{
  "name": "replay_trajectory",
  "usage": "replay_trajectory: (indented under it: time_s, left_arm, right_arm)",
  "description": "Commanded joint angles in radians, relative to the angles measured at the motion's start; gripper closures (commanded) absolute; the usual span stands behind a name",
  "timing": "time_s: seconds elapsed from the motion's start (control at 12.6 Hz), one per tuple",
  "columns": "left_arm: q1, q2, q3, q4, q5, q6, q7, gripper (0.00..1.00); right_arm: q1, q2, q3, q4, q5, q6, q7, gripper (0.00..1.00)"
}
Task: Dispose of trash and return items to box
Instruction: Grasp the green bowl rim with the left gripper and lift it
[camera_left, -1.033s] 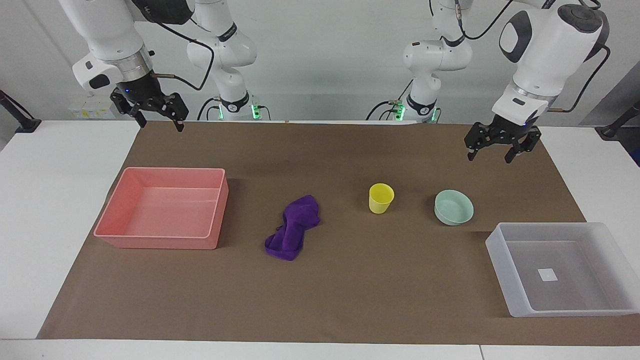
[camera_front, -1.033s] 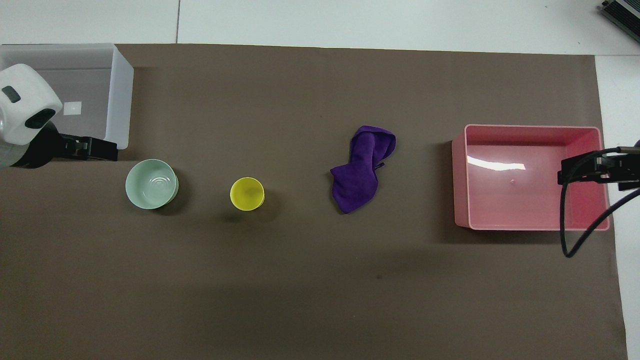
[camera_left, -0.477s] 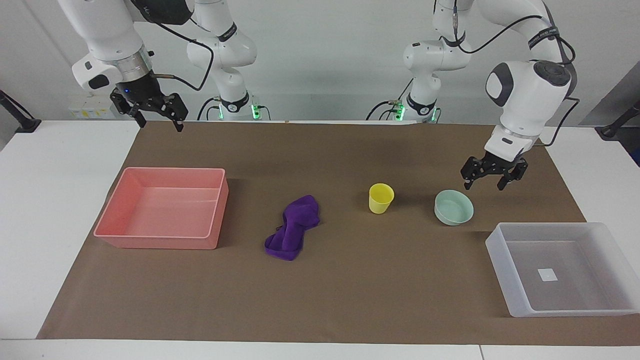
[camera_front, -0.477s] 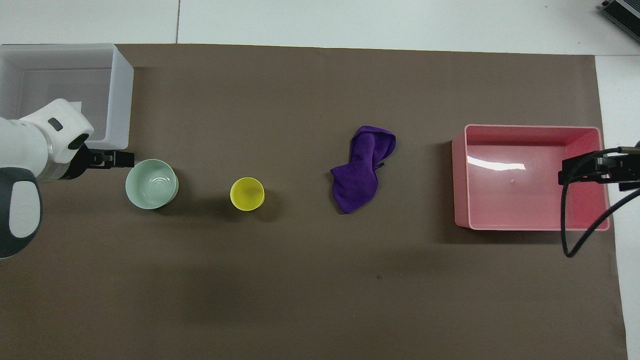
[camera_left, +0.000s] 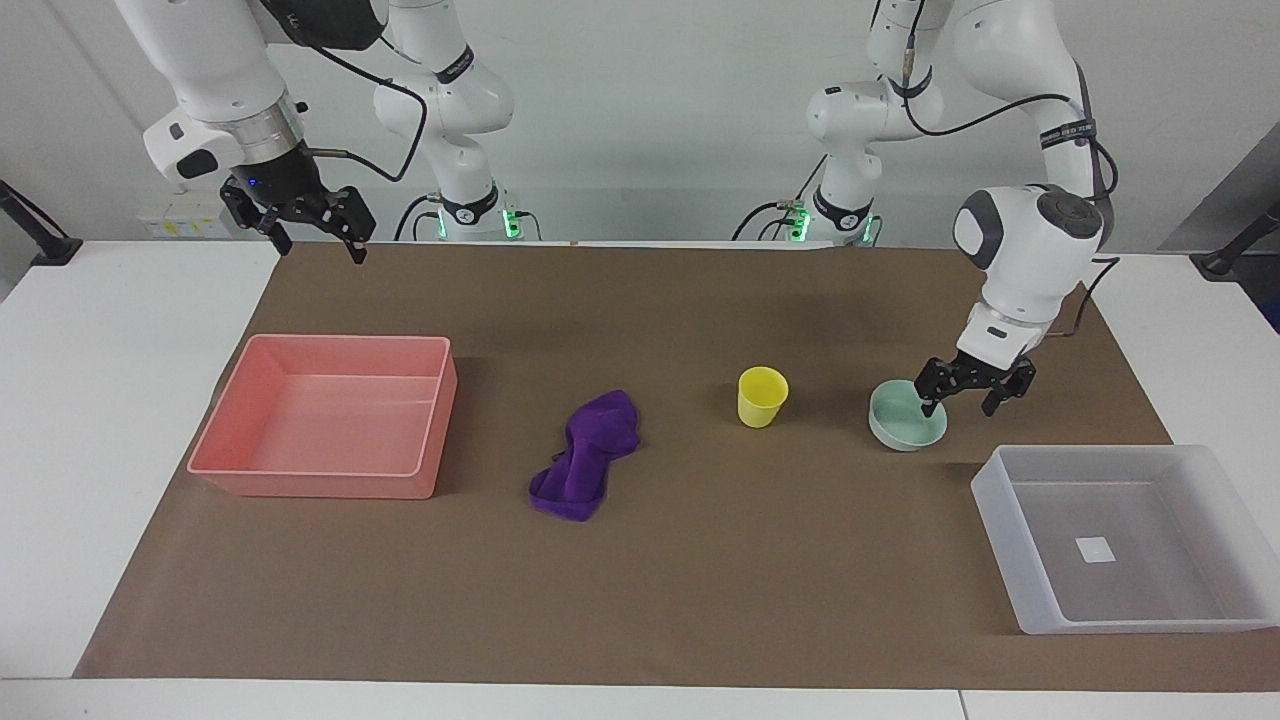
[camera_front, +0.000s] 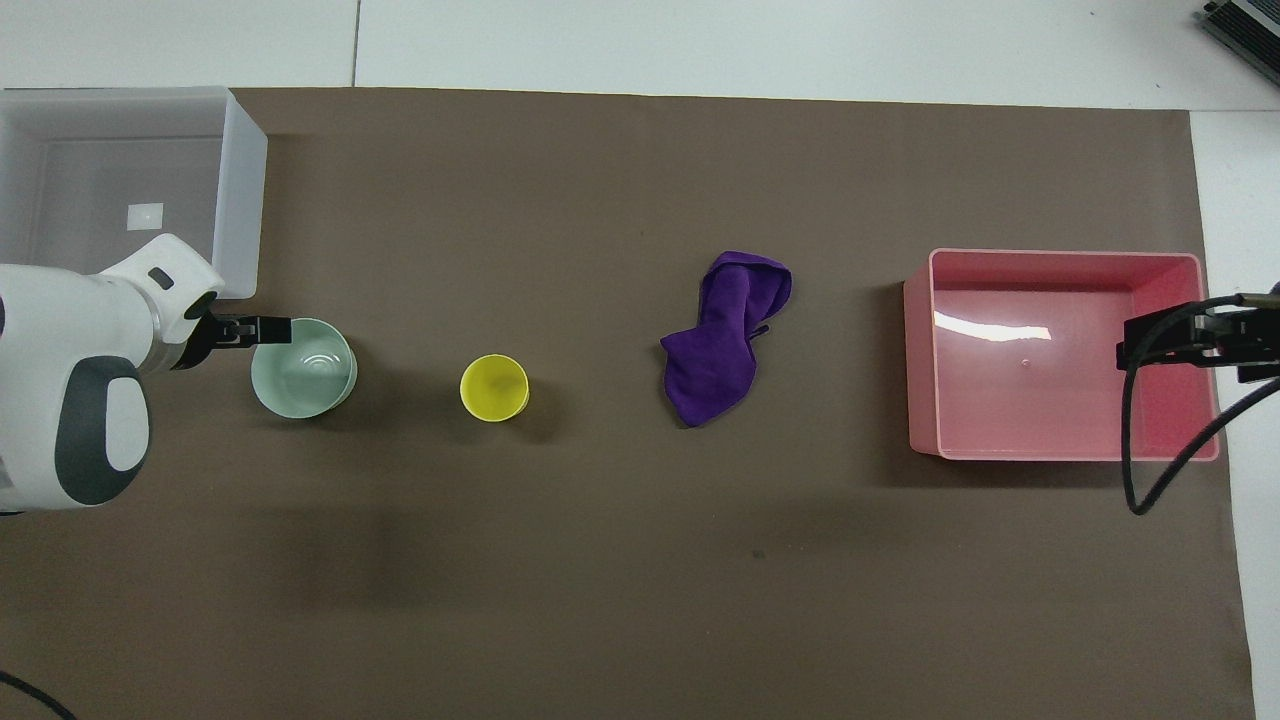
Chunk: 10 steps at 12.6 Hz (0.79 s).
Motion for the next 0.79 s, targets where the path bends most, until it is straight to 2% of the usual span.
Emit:
replay_trajectory:
  time_s: [0.0,0.16,0.24,0.32,0.4,0.71]
  left_arm:
    - [0.022,0.046,-0.01,-0.03,0.015,0.069,-0.007,0.0]
    - [0.025,0.041,-0.01,-0.056,0.015,0.07,-0.006,0.0]
    - [0.027,0.038,-0.01,-0.062,0.015,0.067,-0.006,0.17]
    - [0.027,0.037,-0.01,-0.07,0.015,0.067,-0.006,0.64]
    - [0.027,0.037,-0.01,-0.07,0.015,0.067,-0.006,1.0]
    - [0.022,0.04,-0.013,-0.059,0.009,0.064,-0.004,1.0]
  right_arm:
    - [-0.011,-0.023,0.004,-0.029,0.006,0.013,-0.014,0.0]
    - [-0.011,-0.029,0.004,-0.038,0.006,0.013,-0.014,0.0]
    - [-0.014,-0.029,0.003,-0.038,0.006,0.013,-0.015,0.0]
    - [-0.019,-0.029,0.004,-0.038,0.007,0.013,-0.015,0.0]
    - [-0.02,-0.029,0.003,-0.038,0.006,0.013,-0.014,0.0]
    - [-0.019,-0.029,0.003,-0.038,0.007,0.013,-0.015,0.0]
